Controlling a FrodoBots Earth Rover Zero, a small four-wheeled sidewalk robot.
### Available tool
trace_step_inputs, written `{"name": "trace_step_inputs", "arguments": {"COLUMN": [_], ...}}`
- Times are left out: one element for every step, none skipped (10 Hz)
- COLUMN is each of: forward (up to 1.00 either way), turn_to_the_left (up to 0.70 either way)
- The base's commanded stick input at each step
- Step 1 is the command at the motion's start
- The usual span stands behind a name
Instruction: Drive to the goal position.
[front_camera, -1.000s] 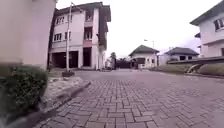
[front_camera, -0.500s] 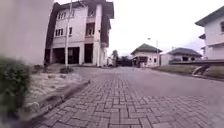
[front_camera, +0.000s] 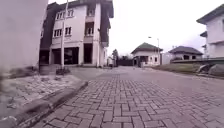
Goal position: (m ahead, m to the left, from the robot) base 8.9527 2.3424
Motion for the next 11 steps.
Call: {"name": "trace_step_inputs", "arguments": {"forward": [0.70,0.70,0.70,0.70,0.70,0.70,0.70,0.70,0.70,0.70,0.70], "turn_to_the_left": [-0.35,-0.35,-0.01,0.00,0.00,0.00,0.00,0.00,0.00,0.00,0.00]}}
